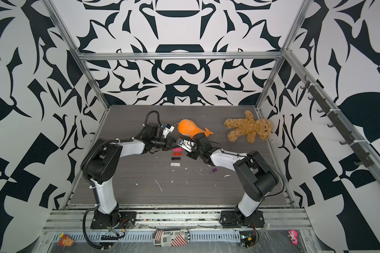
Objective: Close the usb drive cover
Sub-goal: Close the cover of the USB drive.
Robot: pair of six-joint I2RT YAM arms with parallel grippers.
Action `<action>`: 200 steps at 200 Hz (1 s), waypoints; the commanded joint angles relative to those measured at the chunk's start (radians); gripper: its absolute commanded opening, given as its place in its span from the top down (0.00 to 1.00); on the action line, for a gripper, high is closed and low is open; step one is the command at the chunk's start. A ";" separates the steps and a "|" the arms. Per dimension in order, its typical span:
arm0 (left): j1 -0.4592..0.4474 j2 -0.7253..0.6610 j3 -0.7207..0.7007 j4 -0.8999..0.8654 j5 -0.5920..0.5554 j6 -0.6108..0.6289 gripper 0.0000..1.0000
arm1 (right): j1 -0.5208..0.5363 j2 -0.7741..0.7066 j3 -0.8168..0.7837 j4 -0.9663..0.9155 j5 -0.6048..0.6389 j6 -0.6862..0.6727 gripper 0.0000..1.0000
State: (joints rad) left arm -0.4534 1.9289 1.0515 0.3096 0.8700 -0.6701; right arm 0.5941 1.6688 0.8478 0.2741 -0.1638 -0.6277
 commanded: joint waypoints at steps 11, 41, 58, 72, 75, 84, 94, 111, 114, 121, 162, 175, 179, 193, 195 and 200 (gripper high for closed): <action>-0.030 0.012 0.022 -0.083 0.040 0.041 1.00 | 0.032 -0.022 0.018 0.257 -0.105 0.014 1.00; -0.033 0.024 0.031 -0.086 0.067 0.041 1.00 | 0.032 -0.016 -0.007 0.368 -0.164 -0.016 1.00; -0.034 0.025 0.031 -0.093 0.069 0.046 1.00 | 0.033 -0.008 0.008 0.383 -0.191 -0.029 1.00; -0.036 0.025 0.030 -0.095 0.066 0.047 1.00 | 0.033 0.002 0.025 0.382 -0.195 -0.029 1.00; -0.037 0.025 0.032 -0.094 0.065 0.047 1.00 | 0.033 0.004 0.028 0.382 -0.197 -0.028 1.00; -0.041 0.027 0.031 -0.094 0.063 0.047 1.00 | 0.034 0.012 0.044 0.378 -0.197 -0.019 1.00; -0.047 0.028 0.031 -0.095 0.060 0.048 1.00 | 0.036 0.020 0.062 0.378 -0.181 0.011 1.00; -0.051 0.032 0.030 -0.095 0.061 0.047 1.00 | 0.047 0.028 0.079 0.390 -0.160 0.036 1.00; -0.051 0.034 0.030 -0.095 0.060 0.047 1.00 | 0.050 0.029 0.078 0.394 -0.159 0.036 1.00; -0.051 0.034 0.028 -0.094 0.061 0.046 1.00 | 0.055 0.030 0.076 0.405 -0.157 0.033 1.00; -0.051 0.036 0.025 -0.090 0.067 0.047 1.00 | 0.069 0.030 0.026 0.514 -0.234 -0.017 1.00; -0.051 0.037 0.024 -0.086 0.079 0.047 1.00 | 0.069 0.028 0.022 0.524 -0.245 -0.028 1.00; -0.051 0.039 0.024 -0.087 0.083 0.049 1.00 | 0.069 0.026 0.024 0.520 -0.246 -0.036 1.00; -0.048 0.038 0.030 -0.111 0.087 0.069 1.00 | 0.068 0.025 0.028 0.509 -0.257 -0.063 1.00; -0.048 0.039 0.031 -0.117 0.087 0.072 1.00 | 0.068 0.024 0.029 0.507 -0.260 -0.067 1.00; -0.047 0.039 0.034 -0.128 0.087 0.082 1.00 | 0.065 0.022 0.031 0.500 -0.265 -0.077 1.00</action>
State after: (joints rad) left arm -0.4442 1.9354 1.0710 0.2459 0.8433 -0.6235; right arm 0.5915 1.7409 0.8154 0.4580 -0.2066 -0.6495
